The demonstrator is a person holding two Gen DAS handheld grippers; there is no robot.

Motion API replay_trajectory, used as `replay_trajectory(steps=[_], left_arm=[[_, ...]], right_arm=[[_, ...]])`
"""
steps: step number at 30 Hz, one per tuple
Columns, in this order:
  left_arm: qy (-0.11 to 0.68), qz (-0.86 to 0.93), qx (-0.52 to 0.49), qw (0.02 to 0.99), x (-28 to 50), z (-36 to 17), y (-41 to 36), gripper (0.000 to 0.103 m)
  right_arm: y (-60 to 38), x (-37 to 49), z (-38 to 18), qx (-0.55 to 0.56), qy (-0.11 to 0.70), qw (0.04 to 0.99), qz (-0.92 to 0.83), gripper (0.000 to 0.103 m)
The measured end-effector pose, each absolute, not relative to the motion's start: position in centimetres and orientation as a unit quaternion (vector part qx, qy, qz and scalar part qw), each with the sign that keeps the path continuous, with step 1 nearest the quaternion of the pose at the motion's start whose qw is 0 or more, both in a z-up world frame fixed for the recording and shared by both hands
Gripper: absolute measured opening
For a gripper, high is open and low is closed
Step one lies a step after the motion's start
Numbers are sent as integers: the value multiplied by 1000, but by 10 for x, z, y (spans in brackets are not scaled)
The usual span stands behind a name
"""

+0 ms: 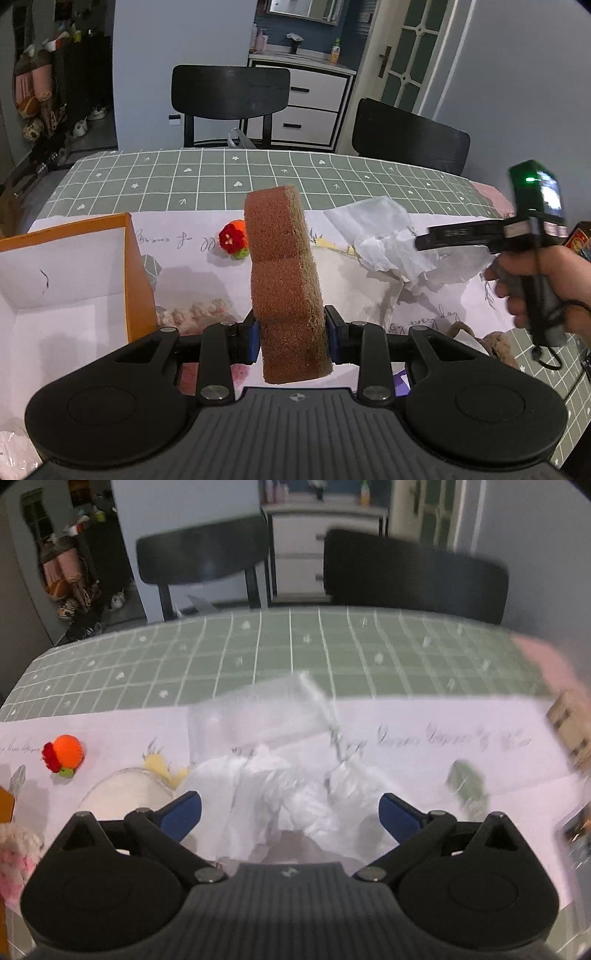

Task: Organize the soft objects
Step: 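Lift the brown sponge with left tool while right tool grasps the white crumpled cloth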

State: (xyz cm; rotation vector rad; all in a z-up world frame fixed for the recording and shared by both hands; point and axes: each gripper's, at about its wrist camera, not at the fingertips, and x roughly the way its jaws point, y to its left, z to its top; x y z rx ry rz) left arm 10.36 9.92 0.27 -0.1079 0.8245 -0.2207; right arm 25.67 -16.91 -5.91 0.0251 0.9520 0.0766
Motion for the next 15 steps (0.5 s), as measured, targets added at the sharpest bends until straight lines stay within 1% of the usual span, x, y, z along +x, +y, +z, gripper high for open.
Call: replay_trajectory(steps=[5,9,15], left_arm=[[401,-111,-51,908,106,1,101,38],[404,-111,-54,906,108,-1,102,38],[411,-116,-54,903,108,-6,103,38]], right_arm=[[-160,267,-80,32,480,876,43,100],[-156,272,-86,89,492,865,48,100],[-132,279,-94,51,497,865,45,100]])
